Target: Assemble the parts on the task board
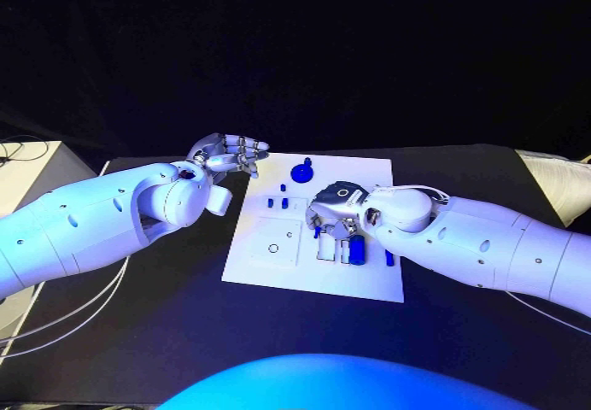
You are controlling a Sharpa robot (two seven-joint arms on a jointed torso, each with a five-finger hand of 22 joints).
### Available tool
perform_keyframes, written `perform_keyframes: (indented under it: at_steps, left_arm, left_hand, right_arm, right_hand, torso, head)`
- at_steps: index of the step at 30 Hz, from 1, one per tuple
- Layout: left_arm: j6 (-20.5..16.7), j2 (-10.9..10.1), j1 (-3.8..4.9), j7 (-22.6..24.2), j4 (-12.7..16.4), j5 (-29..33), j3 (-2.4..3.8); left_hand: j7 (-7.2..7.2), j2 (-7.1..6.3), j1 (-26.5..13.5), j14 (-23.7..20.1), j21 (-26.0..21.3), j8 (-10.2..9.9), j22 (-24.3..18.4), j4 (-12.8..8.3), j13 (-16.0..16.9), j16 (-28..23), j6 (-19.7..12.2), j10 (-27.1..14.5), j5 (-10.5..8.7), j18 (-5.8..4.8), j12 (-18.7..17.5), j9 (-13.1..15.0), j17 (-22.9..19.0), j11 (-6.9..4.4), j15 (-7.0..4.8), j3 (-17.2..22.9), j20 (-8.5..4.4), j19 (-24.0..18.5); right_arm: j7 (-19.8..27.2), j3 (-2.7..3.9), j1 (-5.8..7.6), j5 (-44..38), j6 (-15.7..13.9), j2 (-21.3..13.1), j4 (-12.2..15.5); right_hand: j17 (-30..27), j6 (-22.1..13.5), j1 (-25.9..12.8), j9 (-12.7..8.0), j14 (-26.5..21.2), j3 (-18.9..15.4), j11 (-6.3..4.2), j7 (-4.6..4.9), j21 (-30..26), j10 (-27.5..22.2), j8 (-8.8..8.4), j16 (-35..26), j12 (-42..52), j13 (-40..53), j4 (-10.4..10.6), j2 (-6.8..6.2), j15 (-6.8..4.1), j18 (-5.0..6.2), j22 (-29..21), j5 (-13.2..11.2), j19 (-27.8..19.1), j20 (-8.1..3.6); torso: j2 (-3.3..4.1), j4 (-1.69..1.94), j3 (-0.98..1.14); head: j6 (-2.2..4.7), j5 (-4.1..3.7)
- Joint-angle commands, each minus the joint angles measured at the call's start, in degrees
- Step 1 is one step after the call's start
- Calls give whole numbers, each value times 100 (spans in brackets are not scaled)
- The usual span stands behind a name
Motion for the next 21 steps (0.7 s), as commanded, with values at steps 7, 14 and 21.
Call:
perform_keyframes:
  at_steps: [7,14,21]
  left_arm:
    - [74,12,3,18,-15,-33,5]
    - [79,8,3,9,-23,-41,5]
    - [76,3,3,2,-27,-51,5]
  left_hand:
    - [-1,46,-4,27,-31,38,-11,-35,-10,-31,-49,-37,-2,96,46,-4,-8,12,-8,10,3,12]
    - [-1,46,-4,27,-31,38,-11,-35,-10,-31,-49,-37,-2,96,46,-4,-8,12,-8,10,3,12]
    - [-2,49,8,25,-30,43,-11,-45,-12,-34,-50,-39,-1,97,50,-4,-9,11,-10,16,1,12]
  right_arm:
    - [224,-20,-26,165,10,-3,12]
    - [204,-20,-26,267,-40,-11,-43]
    - [198,-19,-26,316,-102,-12,-84]
  right_hand:
    - [372,59,-64,10,166,-31,-20,9,36,-11,8,15,54,11,33,49,-54,91,672,-22,-6,-7]
    - [383,89,-137,22,170,-84,-9,19,32,-59,16,25,114,23,101,99,-43,89,674,-22,-4,0]
    - [399,167,-169,49,178,-114,-19,23,64,-29,53,38,211,40,181,228,-42,83,685,-22,12,3]
  torso:
    - [-1,3,-1]
    - [0,-1,-2]
    - [1,-3,-2]
  head:
    - [-14,0]
    - [-15,2]
    - [-10,7]
